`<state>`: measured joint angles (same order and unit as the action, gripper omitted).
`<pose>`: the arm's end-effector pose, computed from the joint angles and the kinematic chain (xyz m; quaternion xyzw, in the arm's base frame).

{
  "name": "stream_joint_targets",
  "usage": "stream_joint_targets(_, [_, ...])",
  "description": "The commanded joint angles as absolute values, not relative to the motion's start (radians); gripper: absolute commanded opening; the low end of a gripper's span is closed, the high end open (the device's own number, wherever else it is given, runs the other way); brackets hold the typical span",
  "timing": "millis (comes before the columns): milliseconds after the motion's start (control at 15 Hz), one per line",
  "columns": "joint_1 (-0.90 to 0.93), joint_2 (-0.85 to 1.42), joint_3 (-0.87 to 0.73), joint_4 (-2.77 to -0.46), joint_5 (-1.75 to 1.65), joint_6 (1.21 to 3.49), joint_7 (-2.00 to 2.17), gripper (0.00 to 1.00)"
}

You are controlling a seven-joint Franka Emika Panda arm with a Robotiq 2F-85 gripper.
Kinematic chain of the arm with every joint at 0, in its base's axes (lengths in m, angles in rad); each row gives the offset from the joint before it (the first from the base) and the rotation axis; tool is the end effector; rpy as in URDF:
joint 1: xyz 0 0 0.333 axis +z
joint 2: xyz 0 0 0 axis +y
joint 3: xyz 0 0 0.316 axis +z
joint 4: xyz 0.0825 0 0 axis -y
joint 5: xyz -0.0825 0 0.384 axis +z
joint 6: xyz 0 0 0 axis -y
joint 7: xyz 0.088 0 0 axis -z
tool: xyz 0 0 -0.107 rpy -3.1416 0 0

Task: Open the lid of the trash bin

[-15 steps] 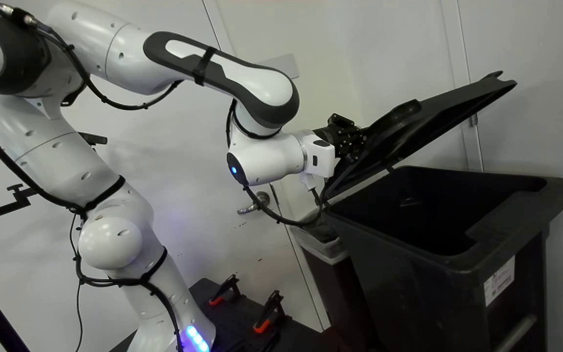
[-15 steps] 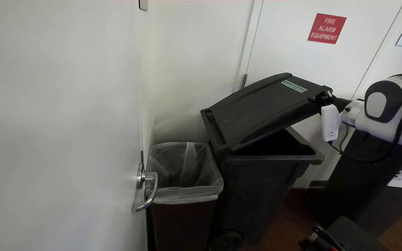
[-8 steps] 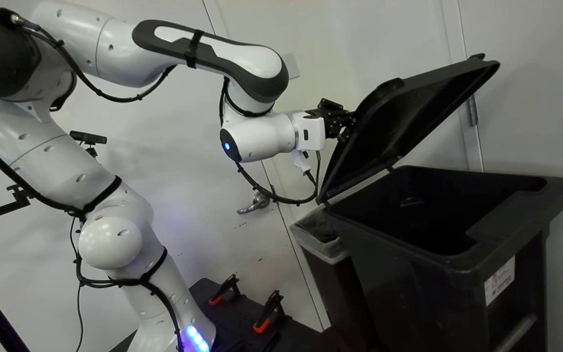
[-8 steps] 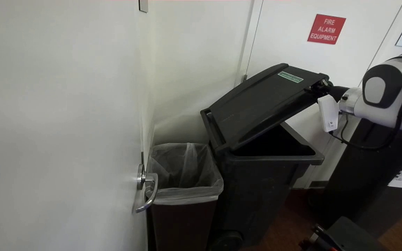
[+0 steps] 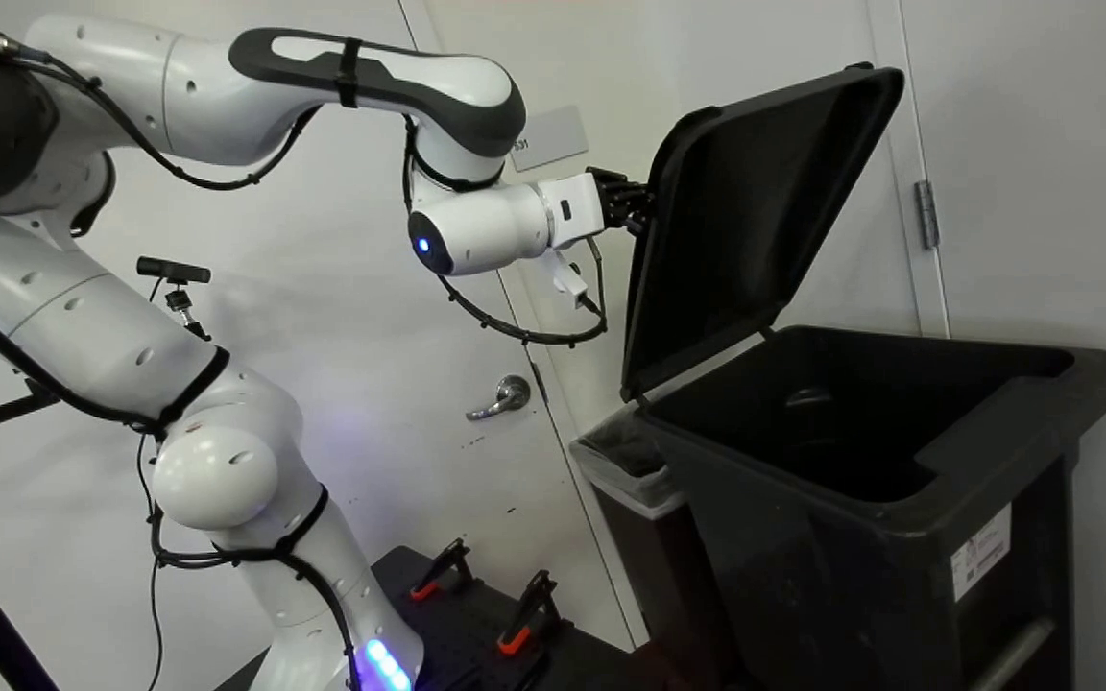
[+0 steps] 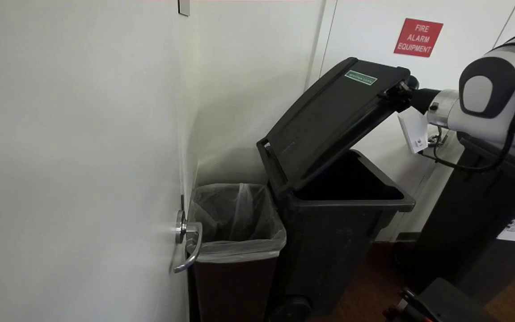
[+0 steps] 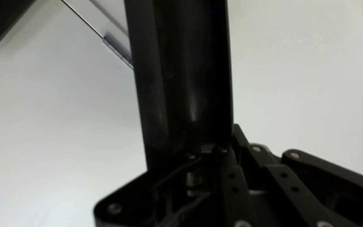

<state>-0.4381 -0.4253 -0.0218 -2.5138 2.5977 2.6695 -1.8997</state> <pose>0.3733 -0.2023 0.4473 -0.6510 0.3556 -0.6442 0.1864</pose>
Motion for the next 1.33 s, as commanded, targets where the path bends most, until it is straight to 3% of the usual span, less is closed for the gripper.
stream_joint_targets(0, [-0.458, -0.43, 0.103, -2.467, 2.598, 2.695, -1.92, 0.02])
stream_joint_targets(467, [-0.57, -0.443, 0.343, -2.399, 2.598, 2.788, -1.984, 0.02])
stream_joint_targets(867, [-0.78, -0.47, 0.586, -2.34, 2.599, 2.808, -1.952, 0.02])
stream_joint_targets(933, [-0.725, -0.497, 0.505, -2.374, 2.599, 2.822, -1.972, 0.07])
stream_joint_targets(1267, [-0.773, -0.511, 0.559, -2.37, 2.599, 2.823, -1.958, 0.07])
